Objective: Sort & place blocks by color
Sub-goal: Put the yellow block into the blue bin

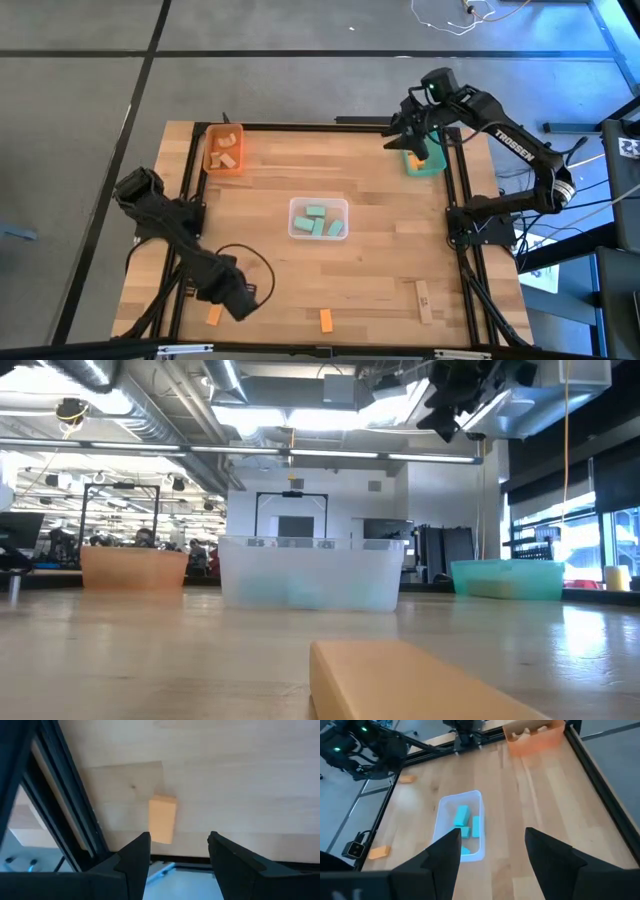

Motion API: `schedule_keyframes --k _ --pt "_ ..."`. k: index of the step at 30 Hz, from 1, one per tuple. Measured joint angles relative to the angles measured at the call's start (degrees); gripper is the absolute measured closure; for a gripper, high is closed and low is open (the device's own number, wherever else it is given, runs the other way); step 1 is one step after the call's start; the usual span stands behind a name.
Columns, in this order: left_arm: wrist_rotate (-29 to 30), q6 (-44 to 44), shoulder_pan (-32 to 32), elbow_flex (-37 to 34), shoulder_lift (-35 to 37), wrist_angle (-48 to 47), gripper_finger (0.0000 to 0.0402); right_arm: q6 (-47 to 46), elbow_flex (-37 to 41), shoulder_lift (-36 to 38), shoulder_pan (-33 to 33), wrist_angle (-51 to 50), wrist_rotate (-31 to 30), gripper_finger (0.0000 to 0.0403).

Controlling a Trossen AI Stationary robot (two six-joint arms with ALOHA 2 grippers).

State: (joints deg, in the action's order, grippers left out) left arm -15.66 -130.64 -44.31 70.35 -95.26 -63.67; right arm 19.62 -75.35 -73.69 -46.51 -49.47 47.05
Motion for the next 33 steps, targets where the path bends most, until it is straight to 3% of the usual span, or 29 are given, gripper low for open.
schedule_keyframes --k 17,33 --pt "2.05 -1.30 -8.18 -15.30 0.02 23.44 0.0214 -1.16 0.01 -0.02 1.08 -0.01 0.07 0.0182" --pt "6.74 -2.33 -9.55 -15.91 0.02 27.46 0.0214 -1.14 0.02 -0.02 1.08 -0.02 0.03 0.0182"
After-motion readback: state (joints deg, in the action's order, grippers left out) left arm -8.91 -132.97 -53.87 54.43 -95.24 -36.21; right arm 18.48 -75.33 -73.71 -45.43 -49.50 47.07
